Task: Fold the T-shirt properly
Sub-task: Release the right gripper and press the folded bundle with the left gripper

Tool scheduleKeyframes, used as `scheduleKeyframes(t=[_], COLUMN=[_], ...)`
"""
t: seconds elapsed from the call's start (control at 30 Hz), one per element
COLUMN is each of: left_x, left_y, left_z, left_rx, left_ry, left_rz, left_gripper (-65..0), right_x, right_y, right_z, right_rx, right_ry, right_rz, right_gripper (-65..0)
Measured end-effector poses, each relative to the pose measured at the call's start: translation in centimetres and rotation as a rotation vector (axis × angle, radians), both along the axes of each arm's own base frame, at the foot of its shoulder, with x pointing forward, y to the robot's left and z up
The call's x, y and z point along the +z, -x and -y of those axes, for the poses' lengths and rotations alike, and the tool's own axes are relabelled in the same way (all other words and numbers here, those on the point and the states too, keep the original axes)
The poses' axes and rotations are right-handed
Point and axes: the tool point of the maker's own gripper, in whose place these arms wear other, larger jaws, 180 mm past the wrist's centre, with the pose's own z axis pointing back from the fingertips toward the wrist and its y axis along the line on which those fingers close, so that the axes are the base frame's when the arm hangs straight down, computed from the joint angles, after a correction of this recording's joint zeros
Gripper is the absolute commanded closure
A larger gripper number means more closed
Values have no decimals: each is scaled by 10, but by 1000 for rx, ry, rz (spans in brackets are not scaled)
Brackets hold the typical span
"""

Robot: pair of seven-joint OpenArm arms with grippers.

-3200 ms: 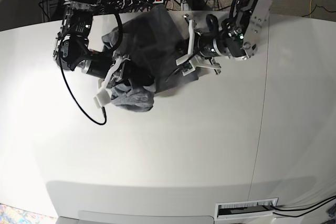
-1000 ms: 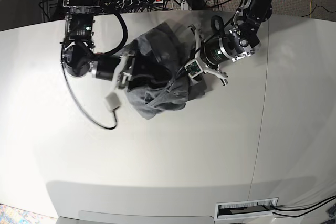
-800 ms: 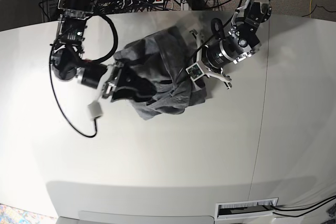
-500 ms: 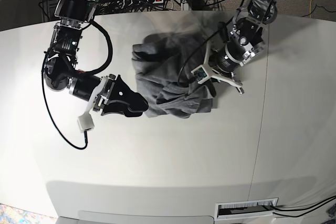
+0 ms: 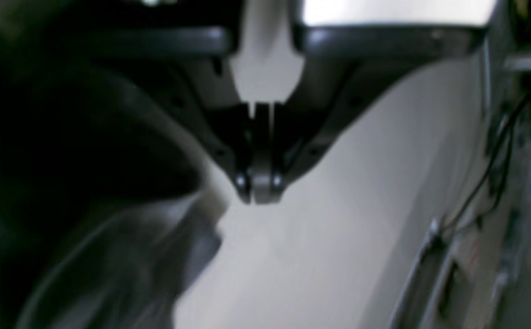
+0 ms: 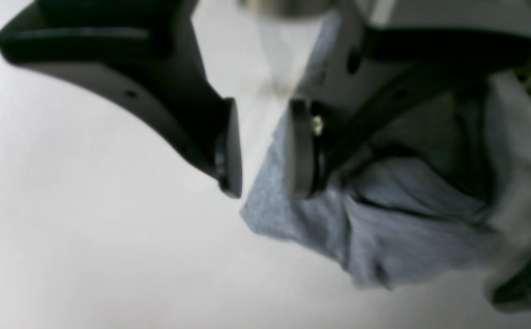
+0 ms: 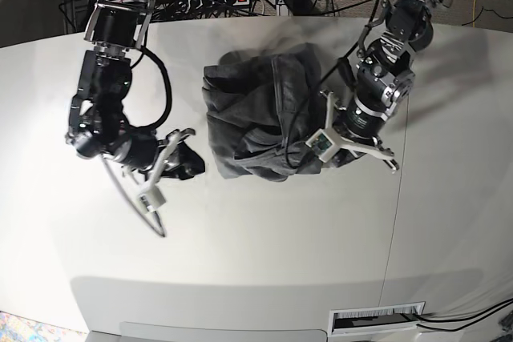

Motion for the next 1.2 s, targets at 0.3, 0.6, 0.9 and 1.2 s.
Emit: scheduleKeyframes(t=[0.3, 0.6, 0.9, 1.2], left_x=[33, 41, 58, 67], left_y=[68, 113, 109, 103], left_z=[35, 71, 108, 138], left_rx=[-44, -115, -116, -160], left_ry=[205, 477, 728, 854], left_rz=[-50, -170, -164, -182], left_gripper=[-65, -67, 0, 0], right_x=[-17, -13, -20, -37], right_y=[-8, -14, -15, -15], right_z=[-27, -18, -13, -12], right_rx=[127, 104, 93, 84], right_ry=[258, 277, 299, 279], right_rz=[67, 79, 69, 34], right_gripper=[-136, -79, 0, 0])
